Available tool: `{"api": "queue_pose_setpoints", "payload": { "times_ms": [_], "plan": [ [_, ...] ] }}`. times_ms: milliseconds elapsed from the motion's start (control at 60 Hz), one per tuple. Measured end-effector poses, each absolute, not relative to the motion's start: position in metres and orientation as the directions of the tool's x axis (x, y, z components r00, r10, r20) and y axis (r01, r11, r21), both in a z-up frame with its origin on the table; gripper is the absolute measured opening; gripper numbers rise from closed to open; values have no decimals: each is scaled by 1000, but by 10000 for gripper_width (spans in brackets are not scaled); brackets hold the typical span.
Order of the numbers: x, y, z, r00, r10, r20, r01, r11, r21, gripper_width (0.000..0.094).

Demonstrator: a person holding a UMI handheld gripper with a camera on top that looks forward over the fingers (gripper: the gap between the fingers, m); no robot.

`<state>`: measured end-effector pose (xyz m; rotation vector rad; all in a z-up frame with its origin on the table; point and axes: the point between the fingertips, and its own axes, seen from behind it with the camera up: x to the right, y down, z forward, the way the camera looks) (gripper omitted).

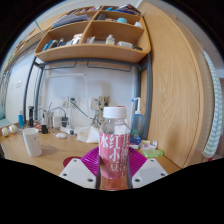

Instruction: Pour water

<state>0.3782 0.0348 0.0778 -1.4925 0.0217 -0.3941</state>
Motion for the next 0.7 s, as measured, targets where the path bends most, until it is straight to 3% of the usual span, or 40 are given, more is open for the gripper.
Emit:
{"api": "queue_pose_setpoints", "payload": {
  "times_ms": [67, 250, 350, 517, 700],
  "plan": [
    [377, 35, 79, 928, -277, 251, 269, 30, -963, 322],
    [360, 40, 80, 901, -264, 345, 354, -14, -935, 320],
    [335, 46, 91, 840, -237, 488, 492, -47, -869, 321],
    [288, 67, 104, 552, -170, 816, 809, -128, -574, 322],
    [238, 93, 107, 169, -96, 981, 972, -148, -182, 321]
  ]
}}
